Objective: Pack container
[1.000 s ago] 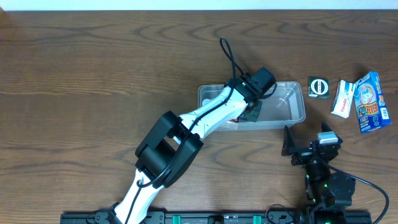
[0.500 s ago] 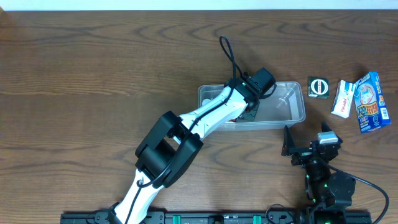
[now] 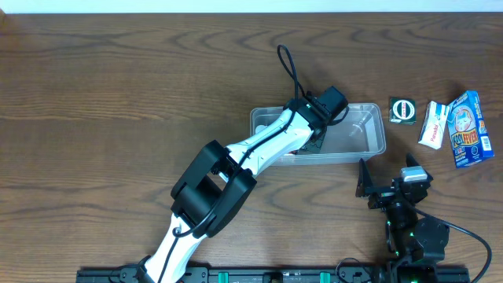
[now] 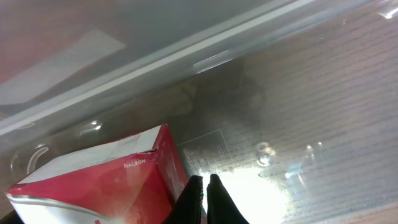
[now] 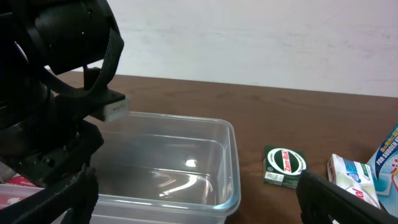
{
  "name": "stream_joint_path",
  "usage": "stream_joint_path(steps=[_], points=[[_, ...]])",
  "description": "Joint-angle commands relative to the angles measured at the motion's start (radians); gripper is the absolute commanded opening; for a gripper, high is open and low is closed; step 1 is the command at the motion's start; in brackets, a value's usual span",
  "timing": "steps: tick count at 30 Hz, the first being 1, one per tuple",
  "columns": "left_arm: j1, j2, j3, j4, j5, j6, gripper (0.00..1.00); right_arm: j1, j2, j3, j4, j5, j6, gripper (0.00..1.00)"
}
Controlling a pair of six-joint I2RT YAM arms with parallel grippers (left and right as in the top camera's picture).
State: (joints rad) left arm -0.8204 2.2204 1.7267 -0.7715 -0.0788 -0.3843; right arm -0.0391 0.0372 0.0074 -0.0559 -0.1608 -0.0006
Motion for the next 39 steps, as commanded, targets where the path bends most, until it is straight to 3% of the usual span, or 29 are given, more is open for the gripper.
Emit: stream_joint_path(steps=[1, 6, 16, 20, 25, 30, 39], points=[[0.002, -0.01, 0.013, -0.016, -0.019, 0.014, 0.08, -0.014, -0.001, -0.002, -0.004, -0.005, 0.0, 0.99], [0.002, -0.037, 0.021, -0.012, -0.019, 0.014, 0.37, -0.014, -0.001, -0.002, -0.004, -0.004, 0.0, 0.99], [0.016, -0.228, 0.06, 0.007, -0.021, 0.014, 0.52, -0.014, -0.001, -0.002, -0.004, -0.005, 0.0, 0.99], [0.072, -0.352, 0.06, -0.01, -0.124, 0.014, 0.58, -0.014, -0.001, -0.002, -0.004, -0.005, 0.0, 0.99], [0.207, -0.484, 0.06, -0.068, -0.304, 0.014, 0.67, -0.014, -0.001, -0.002, -0.004, -0.005, 0.0, 0.99], [0.416, -0.566, 0.06, -0.143, -0.39, 0.014, 0.99, -0.014, -0.001, -0.002, -0.004, -0.004, 0.0, 0.99], [0.793, -0.586, 0.06, -0.266, -0.389, 0.014, 0.98, -0.014, -0.001, -0.002, -0.004, -0.004, 0.0, 0.99]])
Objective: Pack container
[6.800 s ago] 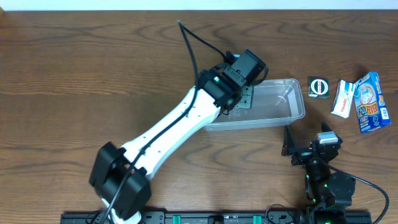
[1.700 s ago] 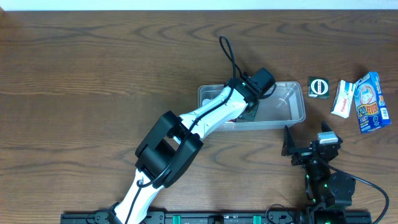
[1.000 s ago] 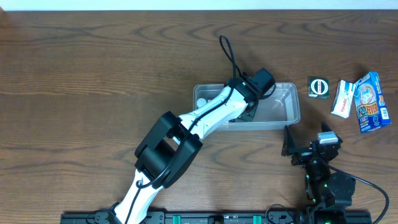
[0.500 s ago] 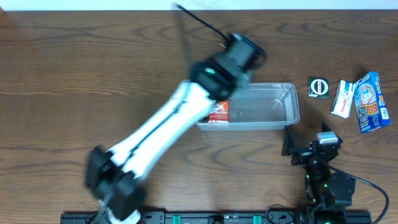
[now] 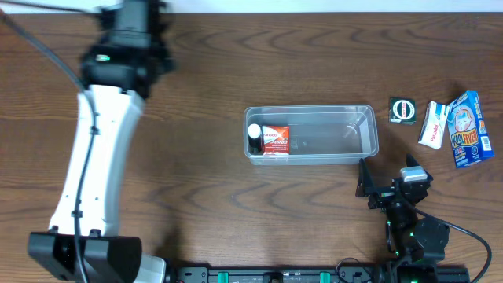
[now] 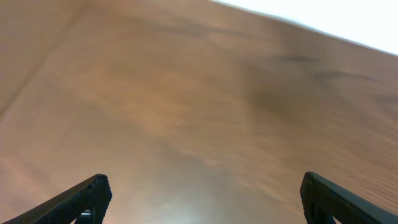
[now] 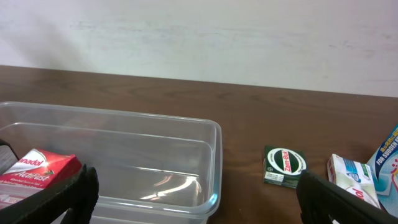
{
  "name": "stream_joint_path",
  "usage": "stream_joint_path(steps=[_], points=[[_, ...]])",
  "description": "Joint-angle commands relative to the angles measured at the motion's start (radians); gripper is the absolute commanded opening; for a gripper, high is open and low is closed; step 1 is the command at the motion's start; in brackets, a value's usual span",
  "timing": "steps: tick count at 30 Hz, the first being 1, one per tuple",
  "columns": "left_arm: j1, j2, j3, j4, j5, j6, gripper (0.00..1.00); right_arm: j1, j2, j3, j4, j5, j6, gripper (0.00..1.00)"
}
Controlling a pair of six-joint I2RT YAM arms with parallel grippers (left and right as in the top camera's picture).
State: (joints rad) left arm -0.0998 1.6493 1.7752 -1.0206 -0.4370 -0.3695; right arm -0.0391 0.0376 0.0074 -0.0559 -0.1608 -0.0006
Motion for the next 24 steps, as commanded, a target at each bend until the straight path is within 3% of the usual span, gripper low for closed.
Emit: stream_joint_path(steps=[1, 10, 24], points=[[0.099, -0.014, 0.011, -0.019, -0.031, -0.001, 0.98, -0.014, -0.002, -0.002, -0.004, -0.005, 0.0, 0.99], [0.241, -0.014, 0.011, -0.019, -0.031, -0.001, 0.98, -0.014, -0.002, -0.002, -0.004, -0.005, 0.0, 0.99], [0.247, -0.014, 0.011, -0.019, -0.031, -0.001, 0.98, -0.014, -0.002, -0.002, -0.004, -0.003, -0.001, 0.99]])
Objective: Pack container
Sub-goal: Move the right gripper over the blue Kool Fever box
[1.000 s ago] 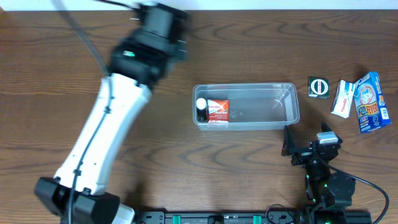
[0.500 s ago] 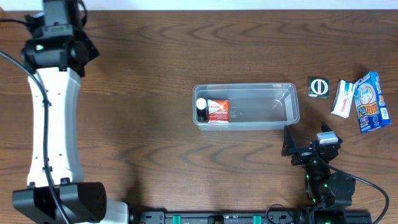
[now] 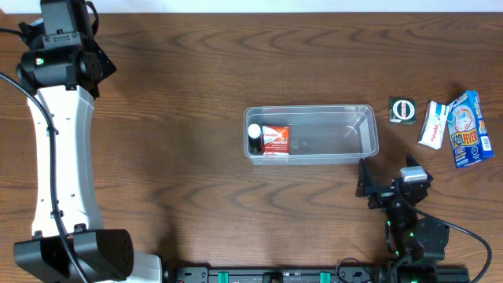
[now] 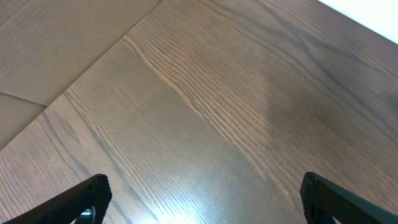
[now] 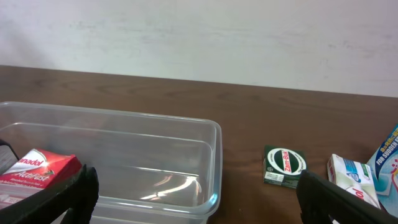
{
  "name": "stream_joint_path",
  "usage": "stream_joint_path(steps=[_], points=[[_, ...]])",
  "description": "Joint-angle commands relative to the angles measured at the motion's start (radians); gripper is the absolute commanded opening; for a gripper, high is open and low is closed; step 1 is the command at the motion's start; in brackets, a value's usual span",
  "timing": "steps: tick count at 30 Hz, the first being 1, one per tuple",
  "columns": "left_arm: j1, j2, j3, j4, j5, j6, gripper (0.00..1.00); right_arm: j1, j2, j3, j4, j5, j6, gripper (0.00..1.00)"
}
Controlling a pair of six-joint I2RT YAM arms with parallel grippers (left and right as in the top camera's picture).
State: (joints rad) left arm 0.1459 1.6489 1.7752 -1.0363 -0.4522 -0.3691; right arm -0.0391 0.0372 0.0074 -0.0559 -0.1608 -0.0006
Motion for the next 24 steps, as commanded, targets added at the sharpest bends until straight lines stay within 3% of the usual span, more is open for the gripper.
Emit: stream_joint_path(steps=[1, 7, 13, 18, 24], points=[[0.002, -0.014, 0.011, -0.003, -0.016, -0.001, 0.98, -0.014, -0.001, -0.002, 0.016, 0.02, -0.001, 0.99], [0.002, -0.014, 0.011, -0.003, -0.016, -0.002, 0.98, -0.014, -0.001, 0.018, 0.118, -0.01, 0.004, 0.99], [0.002, -0.014, 0.011, -0.003, -0.016, -0.001, 0.98, -0.014, 0.085, 0.199, 0.092, 0.04, 0.003, 0.99], [0.002, -0.014, 0.011, -0.003, -0.016, -0.001, 0.98, -0.03, 0.317, 0.399, 0.058, 0.092, 0.005, 0.99], [0.002, -0.014, 0.011, -0.003, -0.016, -0.002, 0.98, -0.095, 0.684, 0.73, -0.207, 0.041, -0.022, 0.99]])
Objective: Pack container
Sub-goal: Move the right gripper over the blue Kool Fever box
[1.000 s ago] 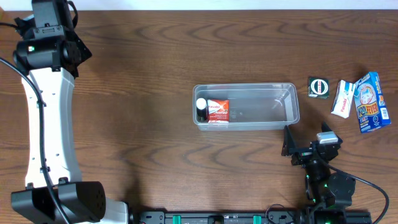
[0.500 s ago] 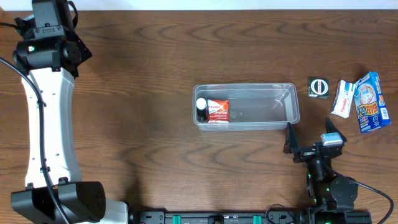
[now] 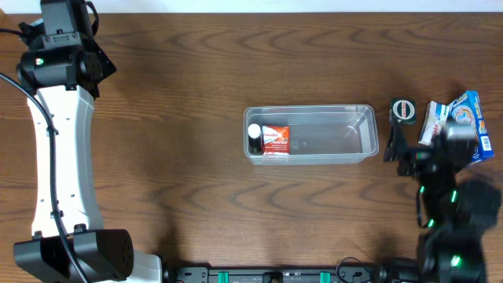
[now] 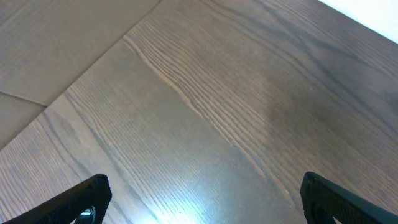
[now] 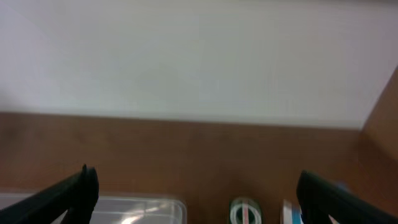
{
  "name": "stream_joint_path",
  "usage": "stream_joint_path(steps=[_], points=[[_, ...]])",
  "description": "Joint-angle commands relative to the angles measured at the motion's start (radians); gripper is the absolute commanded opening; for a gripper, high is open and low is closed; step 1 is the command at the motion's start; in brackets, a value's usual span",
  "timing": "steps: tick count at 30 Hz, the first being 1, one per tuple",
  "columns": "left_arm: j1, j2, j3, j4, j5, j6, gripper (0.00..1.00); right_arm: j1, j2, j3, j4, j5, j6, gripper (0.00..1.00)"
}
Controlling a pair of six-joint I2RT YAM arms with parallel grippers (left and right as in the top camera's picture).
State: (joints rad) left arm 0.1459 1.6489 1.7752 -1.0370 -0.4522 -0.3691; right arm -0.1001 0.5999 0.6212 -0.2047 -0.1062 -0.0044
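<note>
The clear plastic container [image 3: 369, 130] lies mid-table. A red box [image 3: 276, 139] and a small black bottle with a white cap [image 3: 254, 138] sit in its left end. To its right lie a round green tin [image 3: 403, 109], a white packet [image 3: 431, 123] and a blue box [image 3: 470, 118]. My right gripper [image 3: 420, 143] hovers open and empty, just right of the container and in front of these items. In the blurred right wrist view, my right gripper [image 5: 202, 199] faces the container corner [image 5: 146, 213] and the green tin [image 5: 244, 211]. My left gripper [image 4: 205, 205] is open over bare wood at the far left.
The left arm [image 3: 67, 141] runs along the table's left side up to the far-left corner. The right arm's body [image 3: 448, 212] stands over the near right of the table and hides part of the blue box. A pale wall backs the table.
My right arm has left its spot at the front edge and now hovers beside the container's right end, near the packets. The left arm and the container's contents are unchanged.
At first my left gripper was shut inside the container beside the red box. It was then open over the far left of the table, with the box and bottle lying in the container. It stayed at the far-left corner, and the right arm has now moved up.
</note>
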Motion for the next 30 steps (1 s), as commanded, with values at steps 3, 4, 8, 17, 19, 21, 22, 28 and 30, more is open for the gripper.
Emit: stream_joint_path(steps=[3, 4, 8, 17, 19, 21, 22, 28, 30], points=[[0.002, -0.014, 0.011, -0.002, -0.016, -0.002, 0.98, -0.085, 0.287, 0.31, -0.257, -0.037, -0.083, 0.99], [0.002, -0.014, 0.011, -0.002, -0.016, -0.001, 0.98, -0.104, 0.34, 0.38, -0.336, -0.037, -0.1, 0.99], [0.002, -0.014, 0.011, -0.002, -0.016, -0.002, 0.98, -0.179, 0.531, 0.624, -0.63, -0.035, -0.183, 0.99], [0.002, -0.014, 0.011, -0.002, -0.016, -0.001, 0.98, -0.295, 0.81, 0.874, -0.874, 0.023, -0.374, 0.99], [0.002, -0.014, 0.011, -0.002, -0.016, -0.001, 0.98, -0.302, 0.833, 0.873, -0.835, 0.043, -0.383, 0.99], [0.002, -0.014, 0.011, -0.002, -0.016, -0.002, 0.98, -0.307, 0.853, 0.873, -0.805, 0.074, -0.383, 0.99], [0.002, -0.014, 0.011, -0.002, -0.016, -0.002, 0.98, -0.306, 0.859, 0.873, -0.788, 0.084, -0.383, 0.99], [0.002, -0.014, 0.011, -0.002, -0.016, -0.002, 0.98, -0.315, 0.865, 0.872, -0.768, 0.294, -0.391, 0.99], [0.002, -0.014, 0.011, -0.002, -0.016, -0.002, 0.98, -0.33, 0.867, 0.872, -0.769, 0.328, -0.423, 0.99]])
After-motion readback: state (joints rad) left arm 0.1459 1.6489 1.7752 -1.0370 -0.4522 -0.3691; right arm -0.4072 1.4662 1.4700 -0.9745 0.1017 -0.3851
